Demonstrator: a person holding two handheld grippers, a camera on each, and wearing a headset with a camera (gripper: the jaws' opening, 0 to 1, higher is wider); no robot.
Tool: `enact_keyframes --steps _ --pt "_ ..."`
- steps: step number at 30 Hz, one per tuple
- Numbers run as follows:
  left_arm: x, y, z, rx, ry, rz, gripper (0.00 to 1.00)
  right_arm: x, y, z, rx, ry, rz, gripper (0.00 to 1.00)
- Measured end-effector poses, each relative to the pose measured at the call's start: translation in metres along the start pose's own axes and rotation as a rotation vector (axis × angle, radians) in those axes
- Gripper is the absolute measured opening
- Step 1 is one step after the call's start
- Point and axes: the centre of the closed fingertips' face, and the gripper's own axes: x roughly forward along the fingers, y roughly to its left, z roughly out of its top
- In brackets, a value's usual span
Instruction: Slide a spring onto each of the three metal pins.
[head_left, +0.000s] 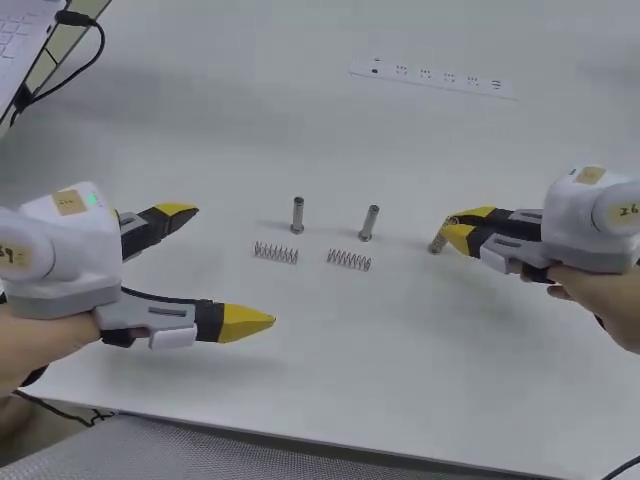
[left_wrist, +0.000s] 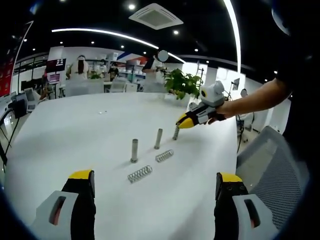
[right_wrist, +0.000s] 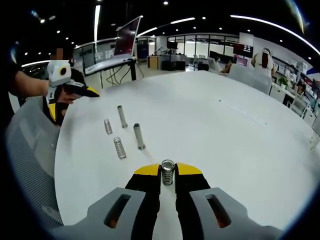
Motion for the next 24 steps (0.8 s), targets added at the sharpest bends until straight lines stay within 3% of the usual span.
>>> enact_keyframes --steps 24 --pt "0.0014 -0.0001 0.0029 0.000 0.000 -0.006 0.98 0.0012 0.0038 -0.0068 0.005 0.029 0.028 0.09"
